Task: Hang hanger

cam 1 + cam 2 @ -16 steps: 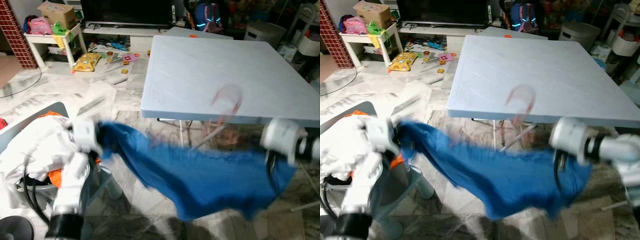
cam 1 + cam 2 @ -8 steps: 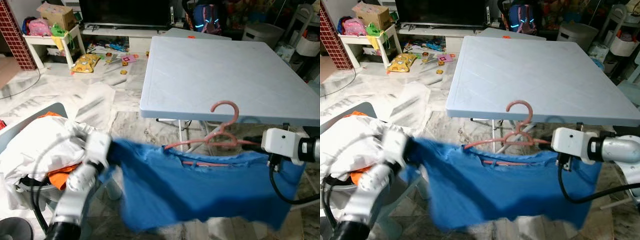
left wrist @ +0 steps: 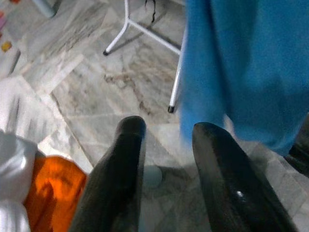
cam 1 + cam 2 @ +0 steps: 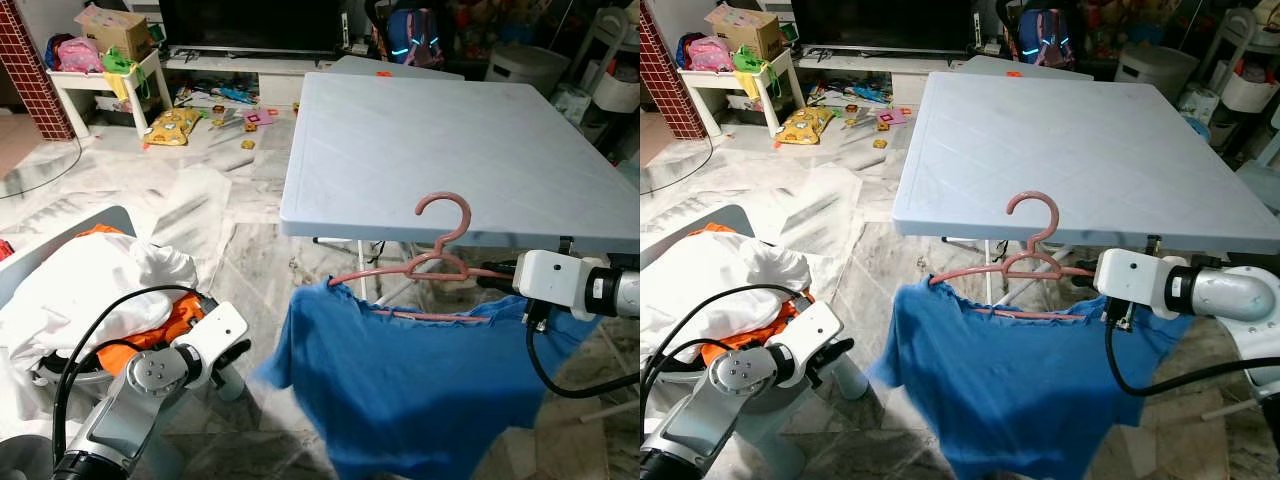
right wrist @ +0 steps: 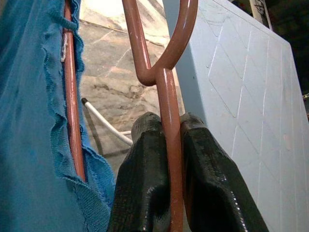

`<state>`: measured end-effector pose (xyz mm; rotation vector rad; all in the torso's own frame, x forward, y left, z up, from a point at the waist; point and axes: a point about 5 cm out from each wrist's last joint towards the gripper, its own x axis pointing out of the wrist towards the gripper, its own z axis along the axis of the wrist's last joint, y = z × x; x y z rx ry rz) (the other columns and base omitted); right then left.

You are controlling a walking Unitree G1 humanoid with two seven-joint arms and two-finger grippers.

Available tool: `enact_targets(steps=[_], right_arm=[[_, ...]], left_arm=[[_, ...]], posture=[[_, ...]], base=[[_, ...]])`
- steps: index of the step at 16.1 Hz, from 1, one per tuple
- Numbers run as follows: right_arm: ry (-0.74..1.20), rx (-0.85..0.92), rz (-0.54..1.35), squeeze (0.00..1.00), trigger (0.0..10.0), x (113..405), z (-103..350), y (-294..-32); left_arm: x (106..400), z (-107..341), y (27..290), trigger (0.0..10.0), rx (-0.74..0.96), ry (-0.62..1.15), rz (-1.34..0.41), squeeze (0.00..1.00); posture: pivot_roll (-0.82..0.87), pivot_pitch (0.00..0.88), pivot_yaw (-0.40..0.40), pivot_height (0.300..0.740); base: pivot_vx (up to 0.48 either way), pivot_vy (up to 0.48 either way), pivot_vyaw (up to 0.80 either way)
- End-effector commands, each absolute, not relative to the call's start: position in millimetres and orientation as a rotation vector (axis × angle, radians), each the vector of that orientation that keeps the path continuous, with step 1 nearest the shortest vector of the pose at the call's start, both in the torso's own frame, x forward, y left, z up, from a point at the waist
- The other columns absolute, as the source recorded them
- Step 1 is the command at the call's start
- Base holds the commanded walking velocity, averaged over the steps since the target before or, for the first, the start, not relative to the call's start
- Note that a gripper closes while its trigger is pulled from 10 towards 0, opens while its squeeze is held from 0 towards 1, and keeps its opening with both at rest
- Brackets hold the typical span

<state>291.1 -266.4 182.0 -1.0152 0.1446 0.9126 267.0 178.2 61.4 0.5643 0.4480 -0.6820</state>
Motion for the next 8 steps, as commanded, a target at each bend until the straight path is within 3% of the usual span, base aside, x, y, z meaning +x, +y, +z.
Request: enact_targets(steps=[1, 5, 6, 7, 8], right_arm=[[0.104, -1.023, 0.897, 0.00, 0.0, 294, 190, -265], [0.101, -1.017, 0.909, 0.00, 0.0, 295, 188, -263], [0.094, -1.010, 0.918, 0.00, 0.0, 295, 189, -261], [0.091, -1.000, 0.933, 0.00, 0.0, 294, 191, -259], [0.091, -0.989, 0.943, 0.00, 0.0, 293, 192, -258]], left_arm=[[272, 84, 166, 10.0, 0.571, 0.327, -0.752, 1.00], [286, 104, 157, 10.0, 0.430, 0.143, -0.675, 1.00], [286, 100, 159, 10.0, 0.433, 0.143, -0.664, 0.62], [286, 95, 161, 10.0, 0.435, 0.136, -0.647, 0.09], [287, 93, 163, 10.0, 0.432, 0.131, -0.628, 0.07]], posture=[[-0.19, 0.000, -0.039, 0.740], [-0.19, 0.000, -0.042, 0.740], [-0.19, 0.000, -0.041, 0.740], [-0.19, 0.000, -0.042, 0.740], [-0.20, 0.000, -0.043, 0.740]], base=[[0.000, 0.000, 0.00], [0.000, 0.000, 0.00], [0.000, 0.000, 0.00], [0.000, 0.000, 0.00], [0.000, 0.000, 0.00]])
